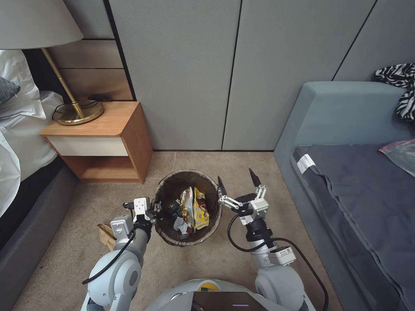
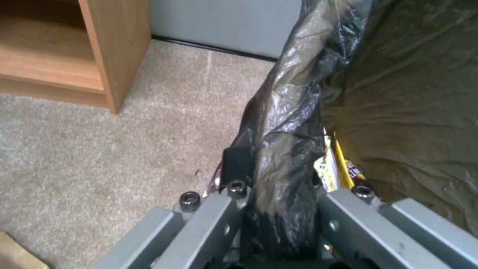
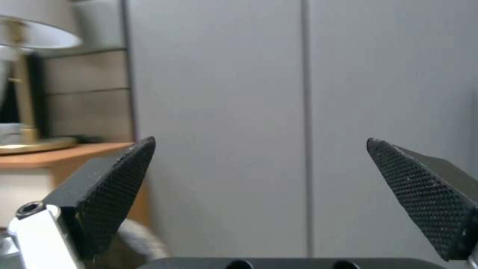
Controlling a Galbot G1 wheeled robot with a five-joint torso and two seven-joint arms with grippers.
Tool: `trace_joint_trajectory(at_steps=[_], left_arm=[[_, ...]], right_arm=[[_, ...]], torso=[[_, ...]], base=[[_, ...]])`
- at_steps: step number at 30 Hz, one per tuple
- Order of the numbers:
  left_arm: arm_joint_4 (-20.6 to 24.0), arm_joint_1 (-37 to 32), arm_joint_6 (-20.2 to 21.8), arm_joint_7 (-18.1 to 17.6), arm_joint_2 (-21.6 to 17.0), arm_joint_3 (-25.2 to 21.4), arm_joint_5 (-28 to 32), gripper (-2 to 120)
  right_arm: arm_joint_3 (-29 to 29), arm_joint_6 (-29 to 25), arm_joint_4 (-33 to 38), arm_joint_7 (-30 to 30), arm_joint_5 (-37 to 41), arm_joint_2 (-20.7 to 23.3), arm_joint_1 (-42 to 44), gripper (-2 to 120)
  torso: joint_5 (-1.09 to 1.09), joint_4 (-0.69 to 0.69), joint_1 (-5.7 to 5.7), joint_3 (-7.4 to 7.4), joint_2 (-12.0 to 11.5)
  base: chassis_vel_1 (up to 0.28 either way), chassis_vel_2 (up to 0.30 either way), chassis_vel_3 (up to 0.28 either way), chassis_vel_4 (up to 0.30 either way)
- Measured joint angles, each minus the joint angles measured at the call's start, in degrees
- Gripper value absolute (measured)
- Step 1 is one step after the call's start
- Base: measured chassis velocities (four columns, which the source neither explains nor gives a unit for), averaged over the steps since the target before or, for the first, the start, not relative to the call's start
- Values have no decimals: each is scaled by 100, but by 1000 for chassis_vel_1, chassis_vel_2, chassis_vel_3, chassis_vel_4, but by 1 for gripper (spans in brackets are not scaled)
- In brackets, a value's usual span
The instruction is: Pick up the trash bin, then pick up the garbage from the floor and place it into the trash bin.
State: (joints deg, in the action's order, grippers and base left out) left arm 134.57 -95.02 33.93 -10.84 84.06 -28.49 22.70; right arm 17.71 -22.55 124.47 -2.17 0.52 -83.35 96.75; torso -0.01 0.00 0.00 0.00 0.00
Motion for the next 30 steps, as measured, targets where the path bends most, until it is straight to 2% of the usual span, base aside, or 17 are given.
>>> trace_joint_trajectory(at_steps=[3,10,30], left_arm=[[-23,-2,-145,83,-24,-28,-139,2],[-47,12,-296,111,-24,-15,-209,2],[29,-21,-270,108,-19,-19,-204,2]], right_arm=[[246,-196,-217,-47,-49,-153,67,100],[476,-394,-455,-42,-38,-176,124,100],[545,-326,-515,52,174,-87,-20,100]], torso=[[0,0,0,1,0],[1,0,0,1,0],[0,0,0,0,0]], base=[[0,0,0,0],[0,0,0,0],[0,0,0,0]])
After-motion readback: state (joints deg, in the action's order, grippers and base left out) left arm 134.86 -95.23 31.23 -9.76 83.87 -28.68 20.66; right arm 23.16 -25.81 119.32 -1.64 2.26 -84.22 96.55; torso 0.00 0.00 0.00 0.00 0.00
